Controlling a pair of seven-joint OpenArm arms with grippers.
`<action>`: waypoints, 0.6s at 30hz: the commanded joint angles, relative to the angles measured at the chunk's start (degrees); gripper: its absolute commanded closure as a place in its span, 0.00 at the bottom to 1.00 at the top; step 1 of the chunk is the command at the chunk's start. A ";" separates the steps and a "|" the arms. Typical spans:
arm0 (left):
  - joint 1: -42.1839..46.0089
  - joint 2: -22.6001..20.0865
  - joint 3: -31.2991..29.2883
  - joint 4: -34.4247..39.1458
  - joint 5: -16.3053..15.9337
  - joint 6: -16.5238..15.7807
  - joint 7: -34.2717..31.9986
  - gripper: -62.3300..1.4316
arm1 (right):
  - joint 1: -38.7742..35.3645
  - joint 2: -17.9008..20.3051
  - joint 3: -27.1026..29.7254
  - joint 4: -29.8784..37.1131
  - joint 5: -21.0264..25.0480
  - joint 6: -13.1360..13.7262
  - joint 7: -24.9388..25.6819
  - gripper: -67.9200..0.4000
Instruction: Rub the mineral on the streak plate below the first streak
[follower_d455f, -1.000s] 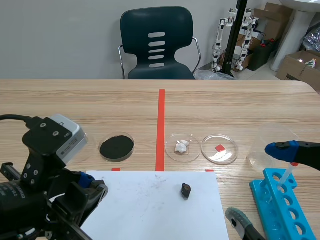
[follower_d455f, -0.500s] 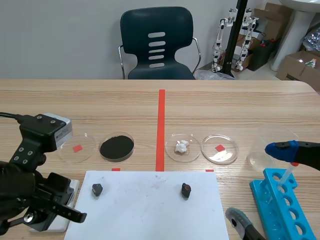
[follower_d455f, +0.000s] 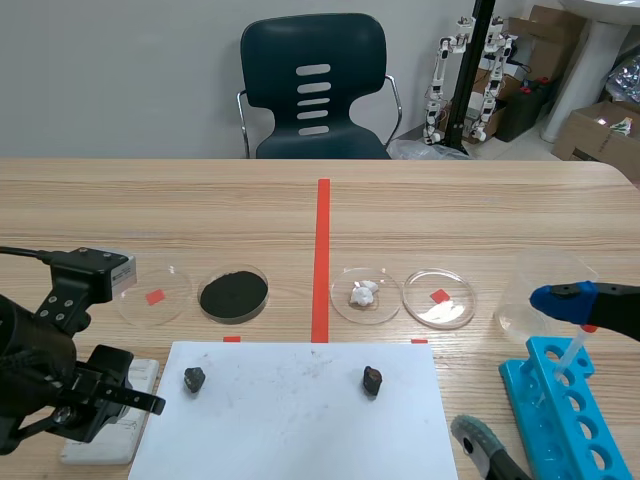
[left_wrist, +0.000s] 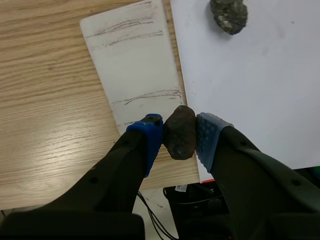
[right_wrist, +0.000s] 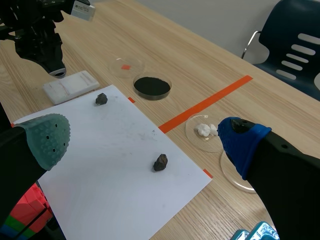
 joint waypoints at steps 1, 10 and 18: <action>-0.76 -0.02 -0.20 -0.37 -0.24 0.39 -0.22 0.78 | 0.20 0.28 0.39 0.44 0.83 0.07 0.81 0.08; -4.09 -0.02 -0.20 -8.15 -0.44 1.18 -0.46 0.78 | 0.20 0.28 0.39 0.44 0.83 0.07 0.83 0.08; -4.87 0.76 -0.20 -11.98 -0.46 1.09 -1.75 0.78 | 0.20 0.28 0.39 0.44 0.83 0.07 0.81 0.08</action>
